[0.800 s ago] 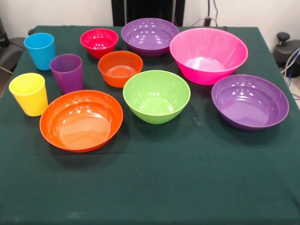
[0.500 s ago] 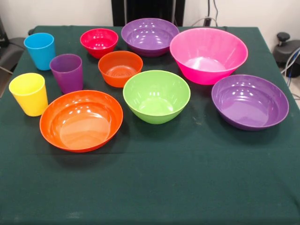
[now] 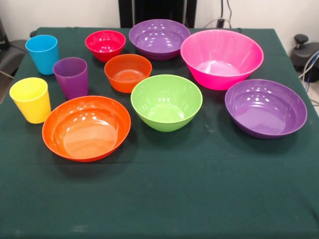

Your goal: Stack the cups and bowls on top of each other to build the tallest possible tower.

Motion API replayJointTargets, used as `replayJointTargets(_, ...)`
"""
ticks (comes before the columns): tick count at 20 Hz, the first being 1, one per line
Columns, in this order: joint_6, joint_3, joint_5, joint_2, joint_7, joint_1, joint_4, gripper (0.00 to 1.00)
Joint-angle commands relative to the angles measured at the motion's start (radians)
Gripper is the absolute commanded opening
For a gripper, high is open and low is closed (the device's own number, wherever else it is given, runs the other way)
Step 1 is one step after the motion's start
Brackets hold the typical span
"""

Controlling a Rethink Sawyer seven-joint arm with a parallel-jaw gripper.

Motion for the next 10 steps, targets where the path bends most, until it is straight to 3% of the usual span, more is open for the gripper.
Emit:
replayJointTargets(1, -0.073, -0.003, -0.133, 0.158, 0.051, 0.036, -0.062, 1.00)
replayJointTargets(10, -0.076, -0.092, -0.201, 0.264, 0.118, 0.089, -0.139, 1.00)
